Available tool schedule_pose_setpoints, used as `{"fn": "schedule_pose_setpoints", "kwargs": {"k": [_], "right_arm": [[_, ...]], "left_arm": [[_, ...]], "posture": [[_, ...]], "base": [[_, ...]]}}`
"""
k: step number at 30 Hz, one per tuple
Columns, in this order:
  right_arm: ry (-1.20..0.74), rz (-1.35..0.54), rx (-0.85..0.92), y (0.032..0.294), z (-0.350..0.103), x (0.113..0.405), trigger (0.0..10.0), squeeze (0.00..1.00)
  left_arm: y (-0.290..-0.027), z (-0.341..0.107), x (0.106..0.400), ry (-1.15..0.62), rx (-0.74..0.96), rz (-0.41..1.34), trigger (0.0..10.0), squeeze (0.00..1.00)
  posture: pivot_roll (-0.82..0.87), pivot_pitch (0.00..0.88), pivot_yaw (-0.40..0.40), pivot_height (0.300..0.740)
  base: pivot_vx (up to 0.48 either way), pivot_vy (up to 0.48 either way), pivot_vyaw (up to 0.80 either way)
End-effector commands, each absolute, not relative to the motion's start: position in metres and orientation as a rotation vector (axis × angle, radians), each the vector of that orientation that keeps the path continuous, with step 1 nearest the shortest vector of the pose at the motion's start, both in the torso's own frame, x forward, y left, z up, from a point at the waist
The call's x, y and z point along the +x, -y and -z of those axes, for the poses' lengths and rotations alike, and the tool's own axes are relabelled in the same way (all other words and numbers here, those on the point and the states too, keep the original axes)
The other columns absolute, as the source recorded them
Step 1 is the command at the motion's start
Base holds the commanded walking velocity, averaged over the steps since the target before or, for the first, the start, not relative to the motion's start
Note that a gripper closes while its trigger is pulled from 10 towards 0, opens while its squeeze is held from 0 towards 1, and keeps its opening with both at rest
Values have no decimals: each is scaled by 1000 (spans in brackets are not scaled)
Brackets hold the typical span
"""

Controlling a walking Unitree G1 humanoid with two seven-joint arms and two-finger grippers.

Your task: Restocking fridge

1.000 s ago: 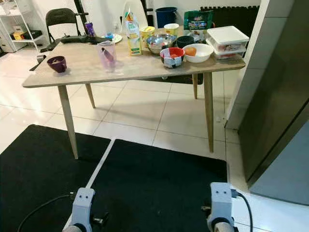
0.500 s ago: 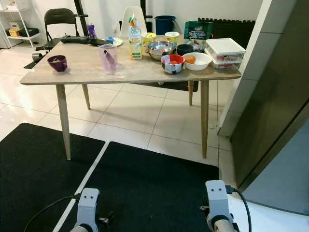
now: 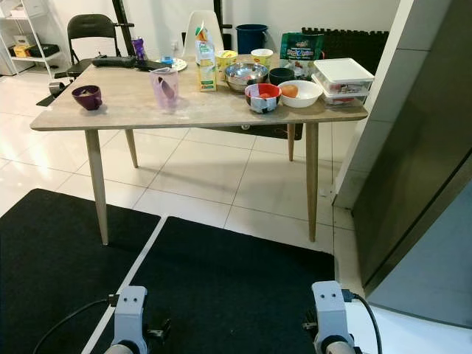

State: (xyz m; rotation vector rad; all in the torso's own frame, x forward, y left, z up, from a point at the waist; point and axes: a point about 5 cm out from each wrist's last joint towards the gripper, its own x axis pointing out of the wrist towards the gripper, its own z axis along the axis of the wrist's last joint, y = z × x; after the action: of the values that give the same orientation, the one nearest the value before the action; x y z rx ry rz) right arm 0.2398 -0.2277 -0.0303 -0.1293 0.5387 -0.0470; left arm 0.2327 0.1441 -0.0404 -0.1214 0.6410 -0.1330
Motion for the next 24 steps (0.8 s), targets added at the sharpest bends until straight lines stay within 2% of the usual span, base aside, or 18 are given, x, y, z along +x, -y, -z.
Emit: {"fn": "schedule_pose_setpoints", "kwargs": {"k": [1, 24], "right_arm": [[-584, 44, -120, 227, 38, 231, 10000, 0], [-588, 32, -117, 226, 39, 228, 10000, 0]], "left_arm": [[-140, 43, 229, -648, -138, 130, 10000, 0], [-141, 44, 227, -644, -144, 131, 10000, 0]], "posture": [[-33, 69, 36, 740], [-35, 67, 39, 740]], "base": [[330, 0, 0], [346, 0, 0]]}}
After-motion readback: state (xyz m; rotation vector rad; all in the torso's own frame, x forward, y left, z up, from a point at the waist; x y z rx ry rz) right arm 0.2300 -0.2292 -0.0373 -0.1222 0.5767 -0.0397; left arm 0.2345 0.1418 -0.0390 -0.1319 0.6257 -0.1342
